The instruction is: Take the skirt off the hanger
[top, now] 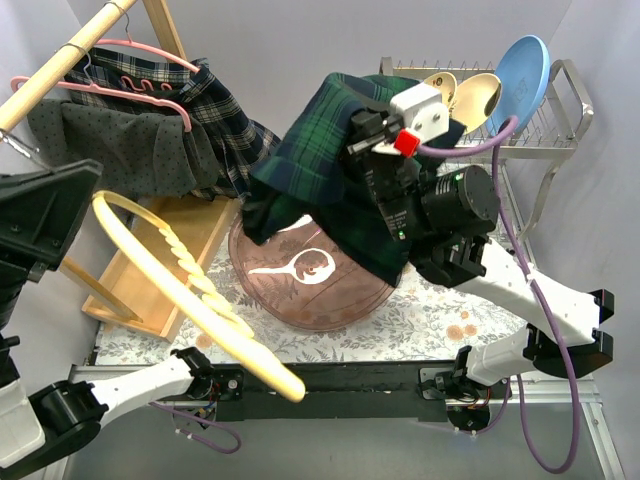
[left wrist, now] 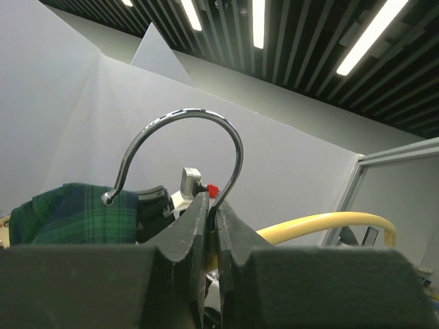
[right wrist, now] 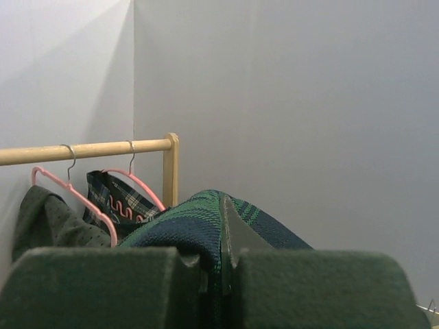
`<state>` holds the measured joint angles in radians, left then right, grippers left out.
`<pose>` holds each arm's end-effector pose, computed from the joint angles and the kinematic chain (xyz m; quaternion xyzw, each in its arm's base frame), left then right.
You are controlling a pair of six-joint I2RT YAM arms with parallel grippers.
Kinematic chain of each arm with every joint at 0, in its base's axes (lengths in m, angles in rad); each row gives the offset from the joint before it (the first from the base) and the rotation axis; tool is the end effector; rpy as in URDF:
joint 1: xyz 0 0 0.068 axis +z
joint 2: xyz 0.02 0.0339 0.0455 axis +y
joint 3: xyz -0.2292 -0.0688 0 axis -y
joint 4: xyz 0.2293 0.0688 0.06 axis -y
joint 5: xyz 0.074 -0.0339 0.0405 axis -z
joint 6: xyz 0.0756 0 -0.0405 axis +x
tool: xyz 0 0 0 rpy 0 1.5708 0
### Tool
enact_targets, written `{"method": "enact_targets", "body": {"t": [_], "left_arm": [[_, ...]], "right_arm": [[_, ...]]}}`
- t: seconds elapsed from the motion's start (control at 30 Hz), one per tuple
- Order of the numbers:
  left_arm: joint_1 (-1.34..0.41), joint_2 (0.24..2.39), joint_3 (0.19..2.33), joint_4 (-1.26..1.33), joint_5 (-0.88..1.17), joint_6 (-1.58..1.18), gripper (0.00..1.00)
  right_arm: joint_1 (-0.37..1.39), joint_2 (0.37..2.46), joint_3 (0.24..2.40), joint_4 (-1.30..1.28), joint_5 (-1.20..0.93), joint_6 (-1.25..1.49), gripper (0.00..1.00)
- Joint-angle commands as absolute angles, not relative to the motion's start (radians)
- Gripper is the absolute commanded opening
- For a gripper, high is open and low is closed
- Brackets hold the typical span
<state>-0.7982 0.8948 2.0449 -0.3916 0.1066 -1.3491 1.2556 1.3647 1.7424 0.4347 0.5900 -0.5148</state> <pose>0.0108 -0.0226 0.6287 -0.0602 0.3930 -0.8163 0.4190 0.1200 0.2324 0.5775 -0.1032 0.4333 0.2214 0.8675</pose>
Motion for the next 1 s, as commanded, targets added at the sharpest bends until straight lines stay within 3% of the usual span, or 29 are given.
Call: {"method": "enact_targets", "body": {"t": [0.0, 0.17, 0.27, 0.67, 0.97], "left_arm": [[-0.792, 0.877, 2.003, -0.436, 0.150, -1.298, 0.00], [-0.792, 0.847, 1.983, -0.505, 0.176, -1.264, 0.00], [-0.792, 0.824, 1.960, -0.537, 0.192, -1.240, 0.00], [-0.792, 0.753, 1.881, -0.637, 0.112, -1.120, 0.00], [-0.792, 0.684, 1.769, -0.612, 0.060, -1.083, 0.00]], "right_arm": [[1.212, 1.379, 1.870, 0.479, 0.526, -0.460, 0.01], [1.140, 1.463, 1.970, 0.379, 0.479, -0.387, 0.01], [1.108, 1.477, 1.921, 0.368, 0.468, -0.371, 0.01], [1.034, 1.490, 1.579, 0.331, 0.437, -0.204, 0.01], [1.034, 1.479, 1.274, 0.242, 0.367, 0.221, 0.01]]}}
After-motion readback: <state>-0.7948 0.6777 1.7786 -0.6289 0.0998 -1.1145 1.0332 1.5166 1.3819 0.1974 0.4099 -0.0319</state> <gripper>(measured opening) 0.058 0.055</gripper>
